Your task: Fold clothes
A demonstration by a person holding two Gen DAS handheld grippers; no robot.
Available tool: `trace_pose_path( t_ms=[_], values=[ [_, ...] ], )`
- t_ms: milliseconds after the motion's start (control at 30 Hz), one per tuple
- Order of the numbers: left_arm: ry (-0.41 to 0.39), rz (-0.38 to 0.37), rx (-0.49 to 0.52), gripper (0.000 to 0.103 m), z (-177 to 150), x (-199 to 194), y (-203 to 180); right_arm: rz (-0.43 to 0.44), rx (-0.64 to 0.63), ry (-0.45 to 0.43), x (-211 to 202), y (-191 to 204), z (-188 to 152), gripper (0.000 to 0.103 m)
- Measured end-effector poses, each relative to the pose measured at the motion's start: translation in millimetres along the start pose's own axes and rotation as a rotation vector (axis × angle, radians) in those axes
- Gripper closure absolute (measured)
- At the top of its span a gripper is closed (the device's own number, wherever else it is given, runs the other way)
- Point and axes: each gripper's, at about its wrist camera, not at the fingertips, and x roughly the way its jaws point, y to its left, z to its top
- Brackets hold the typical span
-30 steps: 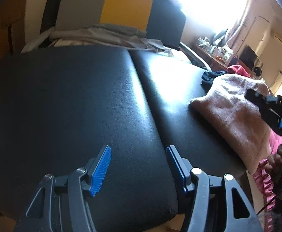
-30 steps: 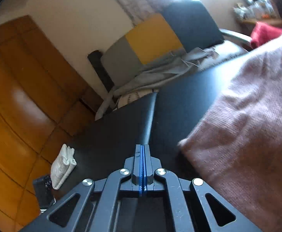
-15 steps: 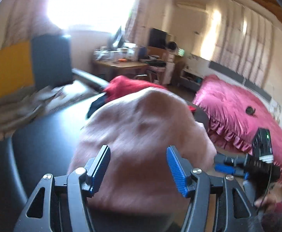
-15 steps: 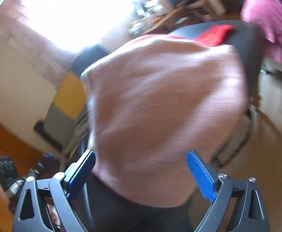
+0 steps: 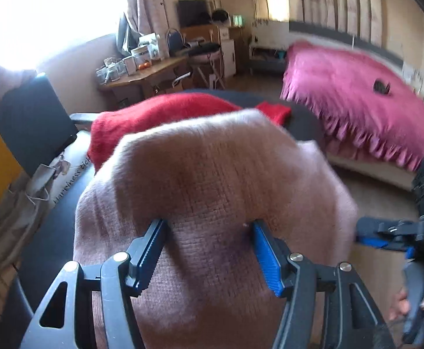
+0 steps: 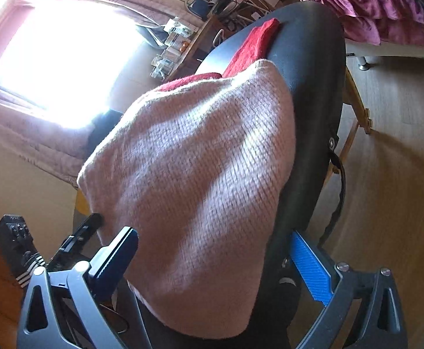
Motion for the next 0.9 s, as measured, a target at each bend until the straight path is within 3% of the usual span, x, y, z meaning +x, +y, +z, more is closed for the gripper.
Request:
trace_pose_path(
  t_ms=[133, 233, 333, 400, 467, 500, 567, 767, 833, 900],
  values=[
    [-0.025, -0.024, -0.101, 0.072, -8.6, 1.1, 4.4, -0.022, -0.028, 0.004, 2.4, 6.0, 0.8, 0.000],
    [-0.050, -0.046, -0.157, 0.084, -12.2, -5.6, 11.3, -0.011, -0.061, 0.008, 4.9, 14.6, 1.8, 0.002],
    [-0.090, -0.070, -0.205, 0.094, -17.5, -20.2, 18.8, 0.036, -0.071, 0.003, 10.8, 21.4, 5.6, 0.012],
    [-0.115, -0.092, -0.261, 0.095, -22.5, -30.0, 29.8, 0.082, -0.051, 0.011, 17.0, 25.0, 12.1, 0.030],
    [-0.135, -0.121, -0.333, 0.096, -32.2, -42.6, 47.0, 0.081, -0.074, 0.014, 24.7, 33.7, 15.9, 0.084],
    [-0.145, -0.136, -0.370, 0.096, -37.4, -49.0, 55.9, 0.086, -0.087, 0.018, 28.4, 40.1, 16.8, 0.089],
    [-0.170, -0.133, -0.425, 0.096, -53.7, -68.4, 72.7, 0.118, -0.129, 0.034, 35.6, 55.7, 11.0, 0.090],
    [-0.193, -0.029, -0.656, 0.096, -131.3, -121.1, 147.5, 0.214, -0.519, 0.080, 37.1, 165.2, -35.6, 0.090],
    [-0.160, 0.018, -0.793, 0.094, -167.1, -127.7, 183.1, 0.290, -0.641, 0.143, 47.3, 204.7, -65.1, 0.090],
    [-0.131, 0.118, -0.894, 0.095, -209.1, -139.9, 212.0, 0.356, -0.729, 0.255, 65.8, 233.4, -103.9, 0.087]
  ],
)
